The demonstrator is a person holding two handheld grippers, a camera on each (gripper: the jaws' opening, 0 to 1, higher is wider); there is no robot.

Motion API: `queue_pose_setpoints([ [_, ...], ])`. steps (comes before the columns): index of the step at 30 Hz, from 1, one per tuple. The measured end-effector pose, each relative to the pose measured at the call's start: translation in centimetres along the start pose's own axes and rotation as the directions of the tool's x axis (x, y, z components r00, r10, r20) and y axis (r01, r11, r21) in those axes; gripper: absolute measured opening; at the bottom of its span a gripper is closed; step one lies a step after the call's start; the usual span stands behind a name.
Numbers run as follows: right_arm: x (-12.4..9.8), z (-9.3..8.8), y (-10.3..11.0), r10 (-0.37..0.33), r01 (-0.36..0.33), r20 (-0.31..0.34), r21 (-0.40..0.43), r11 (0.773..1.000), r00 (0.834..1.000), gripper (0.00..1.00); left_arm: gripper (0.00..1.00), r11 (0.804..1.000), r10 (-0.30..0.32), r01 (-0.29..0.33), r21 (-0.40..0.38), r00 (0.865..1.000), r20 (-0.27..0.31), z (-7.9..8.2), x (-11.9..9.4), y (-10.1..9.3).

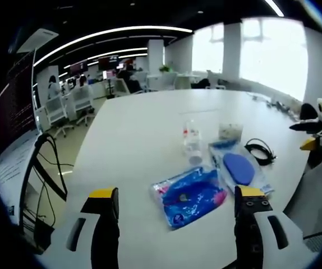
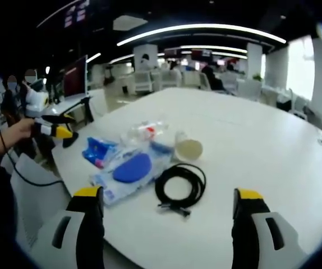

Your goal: Arrange the tabletop items into an orderly group along one side of the table until the central work area is clear of visible clutter.

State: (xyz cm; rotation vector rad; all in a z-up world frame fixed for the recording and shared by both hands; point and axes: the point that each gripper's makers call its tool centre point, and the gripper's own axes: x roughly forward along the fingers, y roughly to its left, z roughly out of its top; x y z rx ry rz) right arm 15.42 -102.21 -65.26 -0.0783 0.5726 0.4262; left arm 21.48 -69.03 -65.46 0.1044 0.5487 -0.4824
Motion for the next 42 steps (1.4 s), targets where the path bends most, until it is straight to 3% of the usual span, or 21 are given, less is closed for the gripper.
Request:
queue_pose_setpoints([
  [11, 1.0, 0.3, -0.1, 0.018, -0.018, -0.015, -0.011, 1.000, 1.000, 0.92, 0.81, 1.000, -0.020, 0.020, 0.013, 1.000, 0.003, 0.9, 1.6, 0.0],
  [24, 2.6, 0.9, -0.1, 0.050, -0.051, -0.023, -0.044, 0.998, 0.998, 0.90, 0.74, 0.997, -0.080, 0.080, 0.015, 0.997, -0.001, 1.4, 4.4, -1.5],
  [27, 3.1, 1.0, 0.2, 0.058, -0.059, -0.022, -0.049, 0.997, 0.998, 0.90, 0.70, 0.993, -0.116, 0.117, -0.019, 0.992, 0.044, 2.3, 5.0, -1.7],
  [42, 4.7, 1.0, 0.1, 0.072, -0.075, -0.034, -0.064, 0.995, 0.997, 0.89, 0.66, 0.986, -0.159, 0.160, -0.036, 0.987, 0.024, 2.5, 8.4, -2.1],
])
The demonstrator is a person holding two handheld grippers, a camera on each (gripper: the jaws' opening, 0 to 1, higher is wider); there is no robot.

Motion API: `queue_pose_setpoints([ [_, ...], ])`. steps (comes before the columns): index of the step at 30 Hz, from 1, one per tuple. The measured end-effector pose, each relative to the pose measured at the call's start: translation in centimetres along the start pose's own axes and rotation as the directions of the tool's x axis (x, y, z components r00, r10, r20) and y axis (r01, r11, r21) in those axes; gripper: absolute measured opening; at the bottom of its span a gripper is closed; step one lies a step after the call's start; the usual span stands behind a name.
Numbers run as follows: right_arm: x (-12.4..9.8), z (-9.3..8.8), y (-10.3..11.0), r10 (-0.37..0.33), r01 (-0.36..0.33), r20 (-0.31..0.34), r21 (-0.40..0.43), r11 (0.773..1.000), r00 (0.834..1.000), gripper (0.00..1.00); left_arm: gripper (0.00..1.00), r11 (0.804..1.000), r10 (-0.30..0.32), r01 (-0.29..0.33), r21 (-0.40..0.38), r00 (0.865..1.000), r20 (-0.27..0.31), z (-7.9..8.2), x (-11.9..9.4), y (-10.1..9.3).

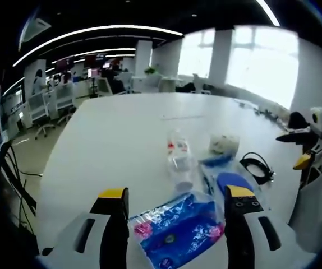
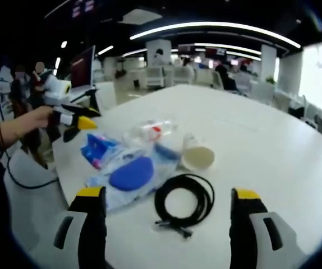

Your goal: Arrange the tabletop items into an orderly group along one side of the table until the central work area is clear of visible clutter.

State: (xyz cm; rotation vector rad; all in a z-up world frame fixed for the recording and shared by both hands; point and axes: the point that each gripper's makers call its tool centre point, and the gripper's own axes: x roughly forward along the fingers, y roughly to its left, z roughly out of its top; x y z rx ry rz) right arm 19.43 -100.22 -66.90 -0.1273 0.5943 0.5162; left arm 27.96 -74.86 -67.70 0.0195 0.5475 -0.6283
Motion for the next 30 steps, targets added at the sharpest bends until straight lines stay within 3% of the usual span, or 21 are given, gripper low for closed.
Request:
queue_pose_setpoints([
  [15, 1.2, 0.3, -0.1, 0.010, -0.010, 0.004, 0.001, 1.000, 1.000, 0.90, 0.61, 0.999, -0.047, 0.048, 0.001, 0.998, -0.033, -0.5, 4.5, -1.0],
  [30, 1.2, -0.7, -0.2, -0.003, 0.004, -0.010, 0.016, 1.000, 1.000, 0.89, 0.56, 0.997, -0.058, 0.062, 0.048, 0.995, -0.076, -1.8, 7.2, -1.5],
])
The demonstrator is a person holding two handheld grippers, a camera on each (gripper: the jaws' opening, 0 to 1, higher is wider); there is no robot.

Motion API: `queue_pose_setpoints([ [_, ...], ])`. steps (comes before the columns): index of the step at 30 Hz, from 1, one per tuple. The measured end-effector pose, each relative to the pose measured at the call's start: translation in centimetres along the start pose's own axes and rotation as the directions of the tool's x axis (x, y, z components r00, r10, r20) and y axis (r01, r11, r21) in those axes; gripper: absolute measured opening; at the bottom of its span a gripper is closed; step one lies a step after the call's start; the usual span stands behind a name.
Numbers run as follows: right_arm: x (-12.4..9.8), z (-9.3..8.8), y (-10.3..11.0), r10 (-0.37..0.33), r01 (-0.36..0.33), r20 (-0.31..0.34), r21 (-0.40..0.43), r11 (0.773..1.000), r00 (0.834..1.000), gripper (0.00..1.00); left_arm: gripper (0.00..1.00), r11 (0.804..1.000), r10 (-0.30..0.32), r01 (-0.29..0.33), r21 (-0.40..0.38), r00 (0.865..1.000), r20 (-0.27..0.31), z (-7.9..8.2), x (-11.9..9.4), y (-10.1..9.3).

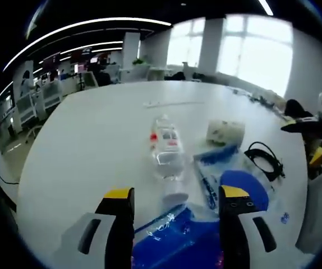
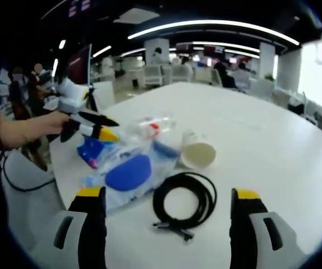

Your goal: Arrange the tabletop items into an orderly group along one side of the table until the central work area is clear of visible clutter.

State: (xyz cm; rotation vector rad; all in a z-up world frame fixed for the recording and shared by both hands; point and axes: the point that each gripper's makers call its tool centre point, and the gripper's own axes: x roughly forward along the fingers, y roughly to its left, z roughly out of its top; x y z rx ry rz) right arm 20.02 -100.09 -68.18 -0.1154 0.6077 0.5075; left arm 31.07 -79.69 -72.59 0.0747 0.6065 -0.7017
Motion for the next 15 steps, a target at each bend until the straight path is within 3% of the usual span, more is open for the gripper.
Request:
queue_pose_setpoints([
  [3, 0.0, -0.2, -0.1, -0.003, 0.003, -0.001, 0.002, 1.000, 1.000, 0.89, 0.49, 1.000, -0.010, 0.011, -0.028, 0.999, 0.051, 0.6, 0.3, -0.1],
  [15, 0.7, 0.0, -0.3, -0.003, 0.003, 0.032, -0.017, 1.000, 0.999, 0.88, 0.38, 0.999, -0.013, 0.014, -0.029, 1.000, 0.020, -0.2, 1.3, 0.0],
])
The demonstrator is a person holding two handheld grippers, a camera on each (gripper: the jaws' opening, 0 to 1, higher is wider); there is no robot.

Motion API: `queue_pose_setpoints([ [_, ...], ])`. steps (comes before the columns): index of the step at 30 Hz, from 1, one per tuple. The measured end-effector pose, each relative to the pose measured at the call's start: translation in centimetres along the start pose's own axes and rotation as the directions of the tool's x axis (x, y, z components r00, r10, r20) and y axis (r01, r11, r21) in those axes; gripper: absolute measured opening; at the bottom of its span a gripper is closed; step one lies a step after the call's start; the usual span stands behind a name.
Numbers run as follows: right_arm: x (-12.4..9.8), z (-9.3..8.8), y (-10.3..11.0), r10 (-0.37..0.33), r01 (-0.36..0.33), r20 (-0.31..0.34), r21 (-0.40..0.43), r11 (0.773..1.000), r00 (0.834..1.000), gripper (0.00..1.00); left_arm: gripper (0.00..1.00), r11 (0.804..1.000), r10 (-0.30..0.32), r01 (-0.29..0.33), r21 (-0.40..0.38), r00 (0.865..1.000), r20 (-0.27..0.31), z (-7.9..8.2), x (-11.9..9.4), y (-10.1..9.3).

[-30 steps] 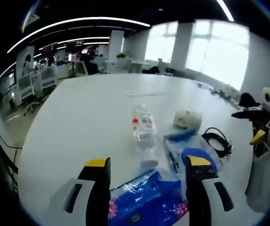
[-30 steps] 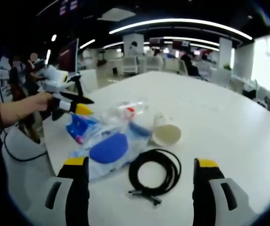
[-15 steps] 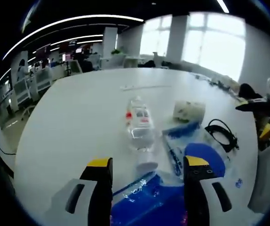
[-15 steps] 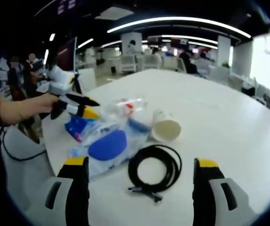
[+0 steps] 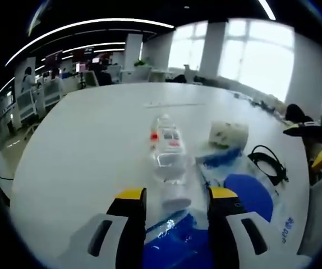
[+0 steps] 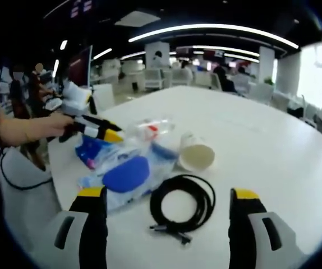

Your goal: Arrange the tabletop items into an orderly group along one side of the table until the central work area is clear of visible clutter.

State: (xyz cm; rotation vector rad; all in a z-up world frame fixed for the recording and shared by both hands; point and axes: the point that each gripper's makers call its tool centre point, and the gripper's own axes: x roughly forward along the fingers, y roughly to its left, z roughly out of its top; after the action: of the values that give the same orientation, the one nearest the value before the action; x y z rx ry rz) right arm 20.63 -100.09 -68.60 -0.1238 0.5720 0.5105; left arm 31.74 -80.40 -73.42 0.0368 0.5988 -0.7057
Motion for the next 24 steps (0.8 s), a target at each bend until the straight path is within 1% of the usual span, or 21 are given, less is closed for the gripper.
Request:
queue_pose_setpoints([
  [2, 0.2, 0.0, -0.1, 0.005, -0.005, 0.002, -0.001, 1.000, 1.000, 0.88, 0.35, 1.000, -0.005, 0.005, 0.003, 1.000, -0.009, -0.1, 0.2, -0.2],
  [5, 0.5, 0.1, 0.1, 0.012, -0.012, 0.008, -0.003, 1.000, 1.000, 0.87, 0.31, 1.000, 0.006, -0.006, 0.012, 1.000, -0.015, -0.3, 0.4, -0.1],
  [8, 0.8, 0.3, 0.1, 0.020, -0.020, 0.014, -0.015, 1.000, 1.000, 0.86, 0.29, 1.000, 0.012, -0.012, -0.015, 1.000, -0.010, -0.5, 0.5, 0.1],
  [10, 1.0, 0.4, 0.2, 0.026, -0.025, 0.015, -0.029, 0.999, 1.000, 0.86, 0.27, 1.000, 0.014, -0.014, -0.019, 1.000, -0.006, -0.5, 0.5, 0.1],
  [13, 1.3, 0.7, 0.3, 0.033, -0.032, 0.017, -0.037, 0.999, 0.999, 0.86, 0.23, 1.000, 0.019, -0.019, 0.001, 0.999, -0.038, -1.1, 0.6, 0.4],
  [14, 1.4, 0.7, 0.3, 0.035, -0.035, 0.018, -0.038, 0.999, 0.999, 0.86, 0.22, 1.000, 0.017, -0.018, -0.005, 0.999, -0.032, -1.1, 0.6, 0.5],
  [17, 1.7, 0.9, 0.3, 0.046, -0.045, 0.023, -0.035, 0.998, 0.999, 0.86, 0.21, 0.999, 0.012, -0.013, -0.034, 1.000, -0.029, -1.1, 0.6, 0.4],
  [24, 2.1, 1.5, 0.6, 0.057, -0.055, 0.034, -0.057, 0.997, 0.998, 0.86, 0.21, 0.999, 0.023, -0.024, -0.023, 0.999, -0.033, -1.1, 0.5, 0.5],
])
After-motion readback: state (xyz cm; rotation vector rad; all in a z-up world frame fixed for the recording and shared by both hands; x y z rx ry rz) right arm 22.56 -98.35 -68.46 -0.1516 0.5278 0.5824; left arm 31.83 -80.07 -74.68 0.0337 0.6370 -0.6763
